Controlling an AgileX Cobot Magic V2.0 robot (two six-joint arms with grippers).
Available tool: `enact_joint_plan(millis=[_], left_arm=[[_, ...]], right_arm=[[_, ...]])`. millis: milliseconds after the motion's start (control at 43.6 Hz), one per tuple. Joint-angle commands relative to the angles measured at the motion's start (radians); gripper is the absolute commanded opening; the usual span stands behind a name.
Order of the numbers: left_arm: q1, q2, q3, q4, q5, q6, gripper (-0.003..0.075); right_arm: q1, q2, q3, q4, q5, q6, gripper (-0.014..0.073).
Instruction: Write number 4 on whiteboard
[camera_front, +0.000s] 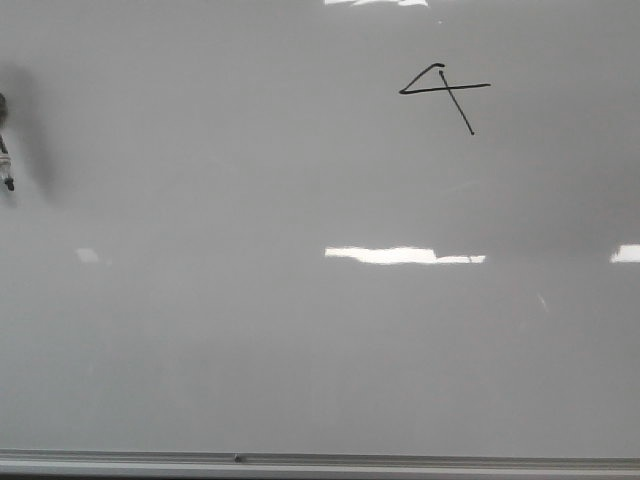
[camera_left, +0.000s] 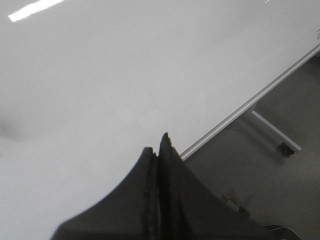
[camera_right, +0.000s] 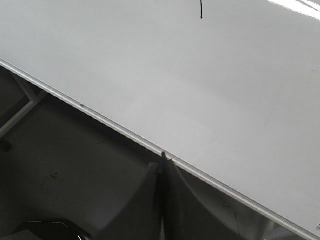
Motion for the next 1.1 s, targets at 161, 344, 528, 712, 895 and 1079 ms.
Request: enact_joint_plan(millis=[161,344,528,712,895,1079], left_arm=[[-0.009,-0.005,-0.033,-0.003,-0.073,-0.008,-0.0020],[0.066,-0.062,0.013,0.022,-0.076,-0.001,-0.0020],[0.237,-0.235,0.179,-0.142,-0.219,0.202,-0.0020],[0.456,-0.449,0.385,-0.142,-0.364,0.215,-0.0020],[0.628,-0.628,0.596,-0.132,-0.537,0.215,-0.0020],[0.692,-0.735,0.769,-0.119,-0.738,0.215,-0.0020]], right_arm=[[-0.005,0.010,-0.021,-0.013,-0.077,0.000,-0.0071],[-0.005,0.010,-0.021,-0.013,-0.076,0.000,-0.0071],[-0.003,0.010,-0.021,-0.013,-0.075,0.000,-0.0071],[-0.003,0.010,-0.021,-0.013,-0.074,0.000,-0.0071],[-0.003,0.010,-0.021,-0.013,-0.074,0.000,-0.0071],[-0.003,0.010,-0.021,-0.013,-0.073,0.000,-0.0071]])
